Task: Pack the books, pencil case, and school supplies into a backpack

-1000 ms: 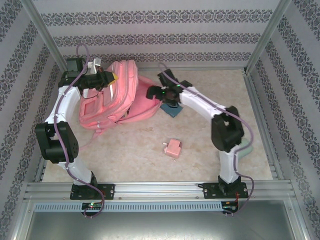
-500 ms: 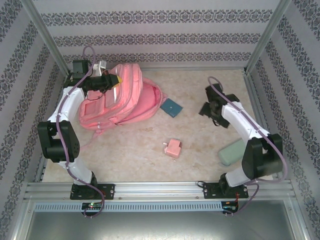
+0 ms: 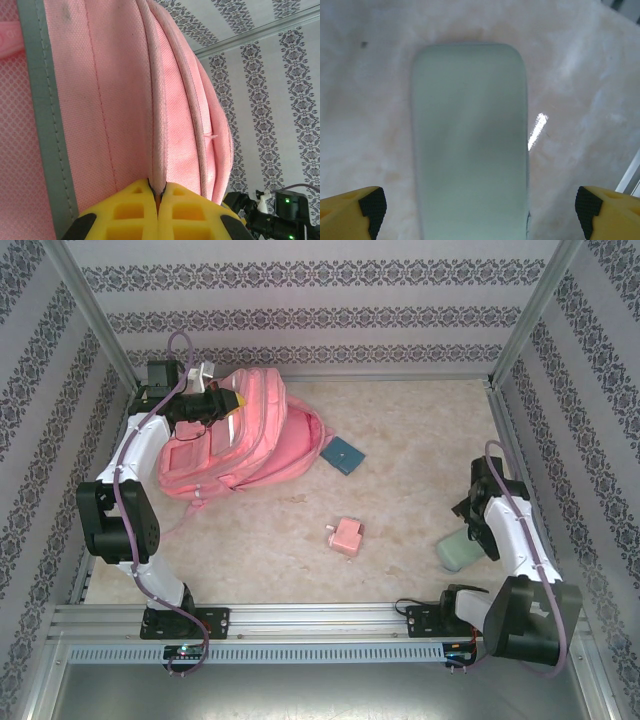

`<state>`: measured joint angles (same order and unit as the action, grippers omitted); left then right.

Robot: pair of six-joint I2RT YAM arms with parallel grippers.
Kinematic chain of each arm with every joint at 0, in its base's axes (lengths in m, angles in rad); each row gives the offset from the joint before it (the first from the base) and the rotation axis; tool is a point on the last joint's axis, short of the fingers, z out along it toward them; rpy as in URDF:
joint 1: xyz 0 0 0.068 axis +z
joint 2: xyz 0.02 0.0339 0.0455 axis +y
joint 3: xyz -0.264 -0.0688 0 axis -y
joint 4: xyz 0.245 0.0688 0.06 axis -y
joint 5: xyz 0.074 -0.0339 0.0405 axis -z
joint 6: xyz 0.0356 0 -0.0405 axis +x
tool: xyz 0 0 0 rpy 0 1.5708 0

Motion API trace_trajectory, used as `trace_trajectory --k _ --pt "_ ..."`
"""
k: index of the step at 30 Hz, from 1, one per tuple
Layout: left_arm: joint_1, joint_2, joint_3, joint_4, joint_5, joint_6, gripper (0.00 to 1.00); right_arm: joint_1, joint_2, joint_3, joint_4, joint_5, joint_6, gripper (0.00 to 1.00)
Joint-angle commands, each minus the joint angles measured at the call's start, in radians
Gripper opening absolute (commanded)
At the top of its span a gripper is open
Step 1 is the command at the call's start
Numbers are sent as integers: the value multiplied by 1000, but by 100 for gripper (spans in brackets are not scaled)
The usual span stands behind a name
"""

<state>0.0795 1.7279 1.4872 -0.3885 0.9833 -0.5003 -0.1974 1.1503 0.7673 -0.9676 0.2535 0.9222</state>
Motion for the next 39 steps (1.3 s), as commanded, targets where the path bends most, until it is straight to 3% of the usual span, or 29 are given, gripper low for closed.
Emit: trace_trajectory --k 1,6,13,25,31,39 --pt "-9 1 12 22 38 37 0 -32 33 -41 100 -120 -8 98" --pt "-9 5 16 18 40 37 0 3 151 -28 204 -264 -80 98" --pt "-9 5 15 15 40 39 0 160 254 67 284 -284 -101 98" --pt "-9 -4 15 -3 36 46 0 326 540 349 204 -192 -234 98" --pt "-9 -8 15 -5 34 47 0 358 527 365 171 -131 -222 98" --pt "-9 -4 15 -7 32 48 0 357 525 324 188 -155 -152 98"
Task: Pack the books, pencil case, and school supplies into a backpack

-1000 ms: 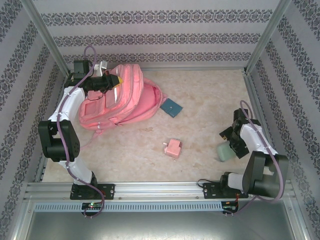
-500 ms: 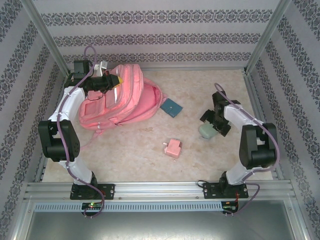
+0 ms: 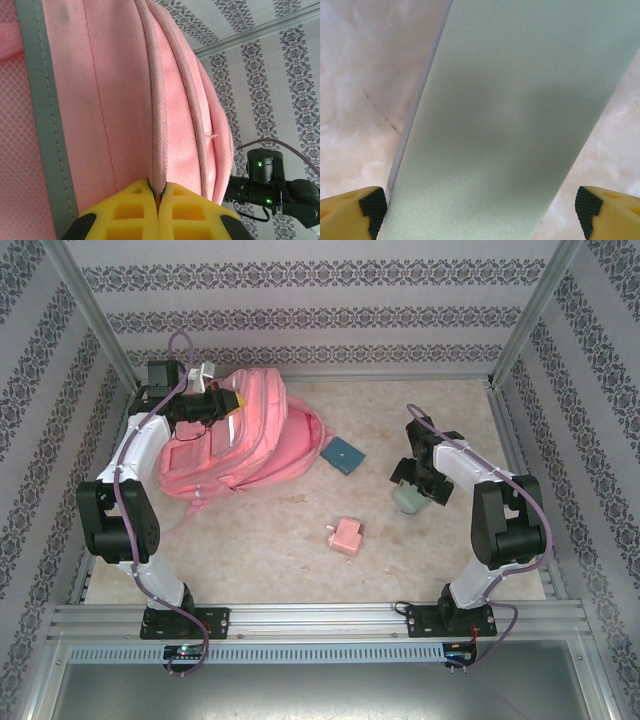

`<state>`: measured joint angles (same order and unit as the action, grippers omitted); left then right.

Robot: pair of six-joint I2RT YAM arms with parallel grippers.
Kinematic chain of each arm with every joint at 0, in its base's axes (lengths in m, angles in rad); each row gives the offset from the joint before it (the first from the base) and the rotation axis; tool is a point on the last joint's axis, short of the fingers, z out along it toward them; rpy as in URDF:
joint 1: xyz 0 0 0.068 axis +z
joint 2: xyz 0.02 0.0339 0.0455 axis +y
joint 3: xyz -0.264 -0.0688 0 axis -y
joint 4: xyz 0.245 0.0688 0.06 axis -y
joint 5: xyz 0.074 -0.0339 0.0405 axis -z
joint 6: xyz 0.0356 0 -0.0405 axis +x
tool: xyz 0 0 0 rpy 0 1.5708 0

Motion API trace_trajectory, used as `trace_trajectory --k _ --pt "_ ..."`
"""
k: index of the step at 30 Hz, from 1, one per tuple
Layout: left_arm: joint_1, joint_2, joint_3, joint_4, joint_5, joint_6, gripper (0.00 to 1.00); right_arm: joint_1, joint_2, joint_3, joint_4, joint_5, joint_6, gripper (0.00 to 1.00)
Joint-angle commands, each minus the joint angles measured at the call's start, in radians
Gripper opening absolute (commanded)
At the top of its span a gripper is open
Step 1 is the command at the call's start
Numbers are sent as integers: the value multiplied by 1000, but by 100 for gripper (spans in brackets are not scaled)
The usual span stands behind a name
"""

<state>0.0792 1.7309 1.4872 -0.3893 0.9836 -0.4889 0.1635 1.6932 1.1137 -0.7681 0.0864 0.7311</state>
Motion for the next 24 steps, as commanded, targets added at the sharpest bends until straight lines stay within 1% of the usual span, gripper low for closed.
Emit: trace_trajectory --k 1,4,10,12,16,18,24 --pt "-9 -6 16 -8 32 38 0 -3 -12 -23 -10 9 48 98" --pt "-9 -5 22 -16 32 42 0 2 -9 -14 -31 27 57 98" --pt "-9 -4 25 -19 34 48 0 8 -72 -1 -70 73 39 98" --pt "-9 -2 25 -19 35 48 0 5 -100 -18 -52 58 37 98" --pt "-9 -1 27 -20 36 48 0 -20 -150 -103 34 -20 66 98" --pt "-9 0 27 -21 37 47 0 -28 -161 -129 52 -30 77 98" --pt "-9 5 31 -22 40 47 0 -46 -118 -149 96 -56 70 98"
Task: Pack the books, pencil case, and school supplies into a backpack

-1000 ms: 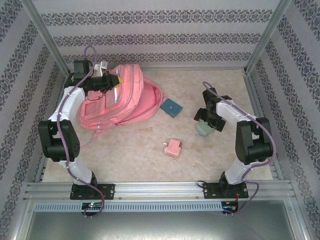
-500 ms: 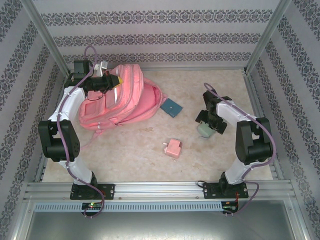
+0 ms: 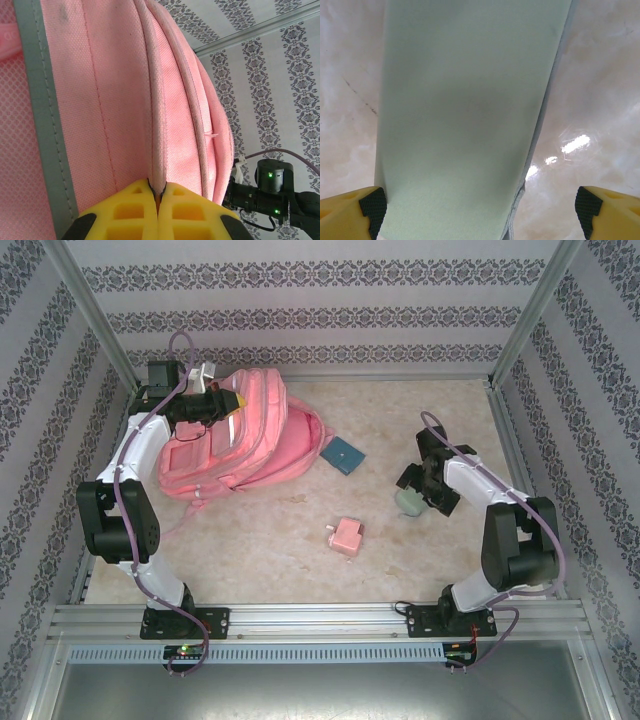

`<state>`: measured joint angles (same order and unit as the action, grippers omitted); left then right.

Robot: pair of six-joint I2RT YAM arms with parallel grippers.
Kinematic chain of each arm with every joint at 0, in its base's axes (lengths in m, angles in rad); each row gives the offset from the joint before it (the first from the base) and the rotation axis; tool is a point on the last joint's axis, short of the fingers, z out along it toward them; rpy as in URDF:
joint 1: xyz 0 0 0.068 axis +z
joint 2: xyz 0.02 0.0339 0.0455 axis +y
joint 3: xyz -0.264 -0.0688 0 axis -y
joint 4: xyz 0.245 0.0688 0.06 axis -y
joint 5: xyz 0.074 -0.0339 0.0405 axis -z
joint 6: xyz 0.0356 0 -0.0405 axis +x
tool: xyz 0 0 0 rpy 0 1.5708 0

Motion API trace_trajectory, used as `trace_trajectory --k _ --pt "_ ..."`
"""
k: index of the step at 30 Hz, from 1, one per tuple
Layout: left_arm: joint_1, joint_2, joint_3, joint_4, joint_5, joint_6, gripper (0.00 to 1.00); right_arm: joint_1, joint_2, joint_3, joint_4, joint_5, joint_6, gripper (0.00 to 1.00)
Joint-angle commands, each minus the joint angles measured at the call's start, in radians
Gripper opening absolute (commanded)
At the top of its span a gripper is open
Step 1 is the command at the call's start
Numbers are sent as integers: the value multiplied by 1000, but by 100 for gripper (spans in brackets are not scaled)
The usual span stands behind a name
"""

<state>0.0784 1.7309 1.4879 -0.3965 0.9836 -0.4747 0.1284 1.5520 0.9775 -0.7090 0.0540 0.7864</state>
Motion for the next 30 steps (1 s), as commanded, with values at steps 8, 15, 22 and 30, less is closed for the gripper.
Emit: trace_trajectory --k 8,15,22,30 --pt "-8 -3 29 -21 37 40 0 -13 97 12 68 -31 7 98" --pt "-8 3 31 -22 38 39 0 -3 128 46 49 -2 -16 98" --pt "-8 4 28 -24 35 41 0 5 63 31 42 33 -44 68" --pt "-8 0 37 -28 34 40 0 50 7 54 42 30 -97 43"
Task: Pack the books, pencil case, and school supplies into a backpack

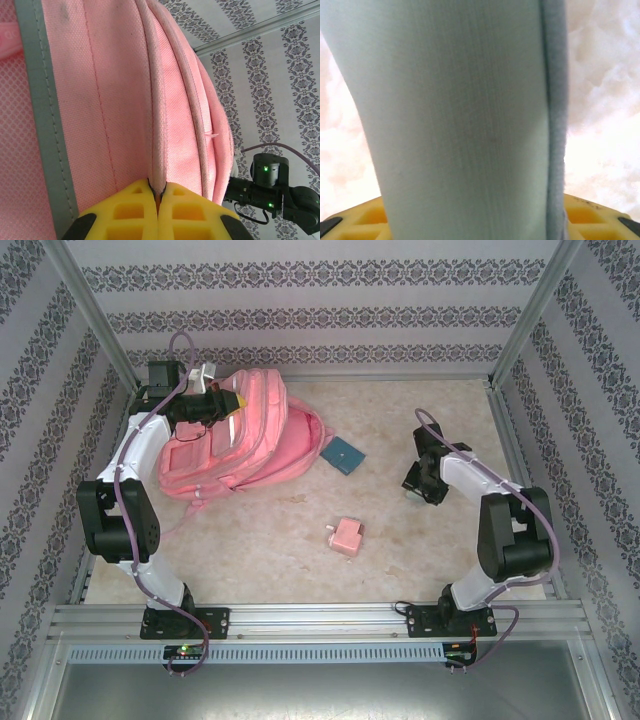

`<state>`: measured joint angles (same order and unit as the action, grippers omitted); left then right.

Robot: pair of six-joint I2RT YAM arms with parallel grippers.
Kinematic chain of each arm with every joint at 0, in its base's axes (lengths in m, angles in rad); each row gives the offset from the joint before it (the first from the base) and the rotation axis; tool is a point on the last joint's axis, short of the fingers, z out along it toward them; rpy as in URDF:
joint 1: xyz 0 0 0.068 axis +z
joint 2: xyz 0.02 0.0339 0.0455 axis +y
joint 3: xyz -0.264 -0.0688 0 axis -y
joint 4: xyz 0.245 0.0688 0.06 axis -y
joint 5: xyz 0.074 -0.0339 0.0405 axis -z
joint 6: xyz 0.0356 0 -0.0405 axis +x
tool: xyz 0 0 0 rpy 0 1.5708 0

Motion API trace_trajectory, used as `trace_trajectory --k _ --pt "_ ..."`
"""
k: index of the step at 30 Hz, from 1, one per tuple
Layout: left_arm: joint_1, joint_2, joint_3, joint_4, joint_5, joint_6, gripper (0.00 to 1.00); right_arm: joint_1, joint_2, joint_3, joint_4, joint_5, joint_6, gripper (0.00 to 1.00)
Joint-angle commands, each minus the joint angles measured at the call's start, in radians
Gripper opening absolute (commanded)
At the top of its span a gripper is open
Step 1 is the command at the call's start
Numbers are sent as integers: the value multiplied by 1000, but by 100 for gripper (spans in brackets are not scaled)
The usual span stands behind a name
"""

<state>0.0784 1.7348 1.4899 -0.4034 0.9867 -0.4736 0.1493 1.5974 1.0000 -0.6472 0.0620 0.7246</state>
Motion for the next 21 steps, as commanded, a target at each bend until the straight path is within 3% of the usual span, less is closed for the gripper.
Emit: trace_trajectory --k 1,11,21 --pt "-8 -6 37 -20 31 36 0 43 -44 42 -19 21 -43 43" --pt "-6 -4 47 12 54 -2 0 242 -22 210 51 -86 -68 47" --pt "-6 -30 18 42 61 -35 0 410 205 458 189 -250 -22 48"
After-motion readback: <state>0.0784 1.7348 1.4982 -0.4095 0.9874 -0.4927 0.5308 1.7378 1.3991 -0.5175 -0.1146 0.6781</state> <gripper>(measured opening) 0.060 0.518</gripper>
